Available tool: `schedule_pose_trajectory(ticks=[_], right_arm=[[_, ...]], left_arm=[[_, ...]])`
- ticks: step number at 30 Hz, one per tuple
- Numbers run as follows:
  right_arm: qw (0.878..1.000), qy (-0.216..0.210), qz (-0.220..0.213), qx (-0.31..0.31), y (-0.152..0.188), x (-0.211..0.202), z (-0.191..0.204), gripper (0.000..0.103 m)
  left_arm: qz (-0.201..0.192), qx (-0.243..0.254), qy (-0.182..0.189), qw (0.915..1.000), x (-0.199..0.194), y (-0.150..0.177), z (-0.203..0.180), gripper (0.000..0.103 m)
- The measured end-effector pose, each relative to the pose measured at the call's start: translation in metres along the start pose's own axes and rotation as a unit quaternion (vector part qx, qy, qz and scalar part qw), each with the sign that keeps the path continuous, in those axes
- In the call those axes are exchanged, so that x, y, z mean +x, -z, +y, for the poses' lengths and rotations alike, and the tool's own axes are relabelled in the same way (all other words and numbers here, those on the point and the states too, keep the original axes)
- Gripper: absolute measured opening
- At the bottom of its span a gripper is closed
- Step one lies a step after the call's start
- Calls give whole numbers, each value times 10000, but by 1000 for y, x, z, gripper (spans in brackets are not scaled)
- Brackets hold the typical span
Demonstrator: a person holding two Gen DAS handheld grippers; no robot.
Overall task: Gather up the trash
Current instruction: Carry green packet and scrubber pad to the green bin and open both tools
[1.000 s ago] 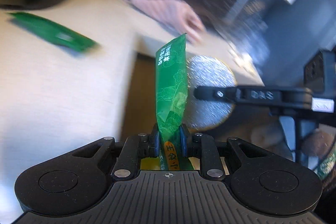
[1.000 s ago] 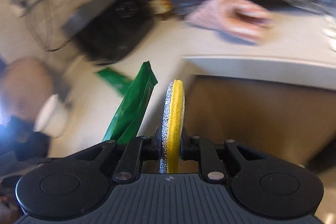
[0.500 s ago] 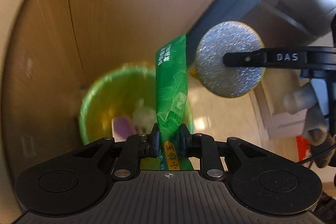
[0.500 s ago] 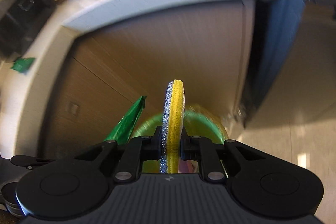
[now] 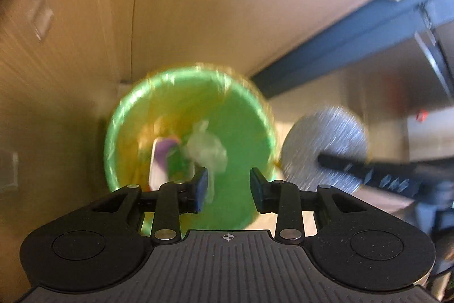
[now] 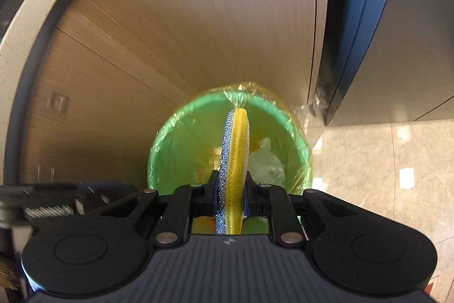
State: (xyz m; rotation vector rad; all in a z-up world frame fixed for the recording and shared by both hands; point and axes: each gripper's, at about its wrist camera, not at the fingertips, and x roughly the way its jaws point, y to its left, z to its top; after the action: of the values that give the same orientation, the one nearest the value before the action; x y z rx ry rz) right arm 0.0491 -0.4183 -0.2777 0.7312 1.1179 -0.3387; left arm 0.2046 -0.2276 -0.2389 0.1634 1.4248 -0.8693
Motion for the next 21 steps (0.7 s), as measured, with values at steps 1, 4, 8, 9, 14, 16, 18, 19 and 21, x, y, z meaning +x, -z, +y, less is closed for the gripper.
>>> schedule_pose_trajectory(ticks=[1,4,8,9,14,16,18,19,21], right_arm=[[10000,-23,45,1,0,4,1,15],[9998,-78,200,-9,0,16,1,15],[9991,-205,374,-44,-3,35,8,15],[9988,-237,419,-71,-4,39,11,16],[9982,-135,544,-221,-10,56,23,28],[9981,-69,536,-297,-10,56,27,33],[9979,-23,562,-308,-11,55,28,38],[9979,26,568,-311,-12,55,28,38],[9979,114,554,-321,-13,54,31,38]], left_arm=[[-98,-58,3,9999,-4,-3,1,36],[-259,-211,-63,9994,-15,-8,5,36],[-182,-98,-161,9997,-18,-7,-1,36],[-156,-71,-143,9998,-17,-6,-2,36],[-296,341,-210,9988,-20,1,-16,36],[-411,479,-223,9978,-27,2,-22,36],[-502,552,-213,9970,-34,3,-25,36],[-540,574,-197,9967,-37,4,-26,36],[-609,593,-145,9963,-46,7,-26,36]])
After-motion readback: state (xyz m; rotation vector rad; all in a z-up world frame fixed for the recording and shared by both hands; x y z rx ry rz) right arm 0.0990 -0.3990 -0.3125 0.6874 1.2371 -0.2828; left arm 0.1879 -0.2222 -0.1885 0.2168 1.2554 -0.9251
